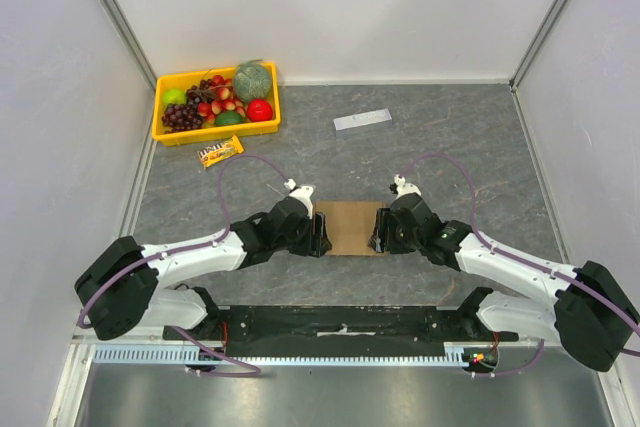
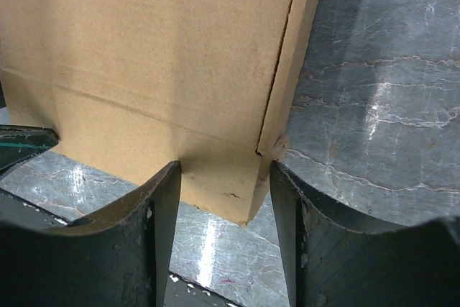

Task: Fold the paper box

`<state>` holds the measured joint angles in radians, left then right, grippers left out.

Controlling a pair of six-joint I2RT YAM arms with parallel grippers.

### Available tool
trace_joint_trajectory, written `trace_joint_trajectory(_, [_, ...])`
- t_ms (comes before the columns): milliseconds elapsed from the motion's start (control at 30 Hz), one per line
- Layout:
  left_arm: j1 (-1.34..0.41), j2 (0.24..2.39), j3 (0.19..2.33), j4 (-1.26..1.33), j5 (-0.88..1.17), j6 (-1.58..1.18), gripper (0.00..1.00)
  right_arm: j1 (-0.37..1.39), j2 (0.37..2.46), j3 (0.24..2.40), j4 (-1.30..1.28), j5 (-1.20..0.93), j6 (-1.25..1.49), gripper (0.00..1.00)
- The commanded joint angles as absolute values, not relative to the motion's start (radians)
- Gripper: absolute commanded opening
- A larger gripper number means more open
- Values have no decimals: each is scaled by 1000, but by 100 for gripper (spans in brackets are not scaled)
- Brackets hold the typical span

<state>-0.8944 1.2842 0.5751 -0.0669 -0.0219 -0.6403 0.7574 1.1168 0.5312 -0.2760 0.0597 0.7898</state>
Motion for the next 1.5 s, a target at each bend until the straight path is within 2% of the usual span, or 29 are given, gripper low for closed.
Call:
trace_joint_trajectory(0, [-900, 1293, 614, -18, -5, -664, 63, 761, 1118, 529, -233, 45, 802, 59])
trace_joint_trajectory(500, [-902, 1302, 611, -18, -6, -663, 58, 761, 1124, 528, -229, 44, 802, 56])
trace_joint_trajectory(933, [-900, 1299, 612, -20, -8, -660, 57, 761, 1124, 531, -226, 31, 813, 51])
trace_joint_trajectory(1067, [-900, 1301, 615, -18, -6, -660, 57, 761, 1124, 535, -227, 26, 818, 47])
trace_joint_trajectory(1300, [-902, 1308, 617, -18, -6, -657, 57, 761, 1123, 531, -224, 31, 822, 47])
trace_joint_trajectory(1467, [-902, 1313, 612, -28, -18, -646, 57, 762, 1127, 535, -255, 75, 804, 52])
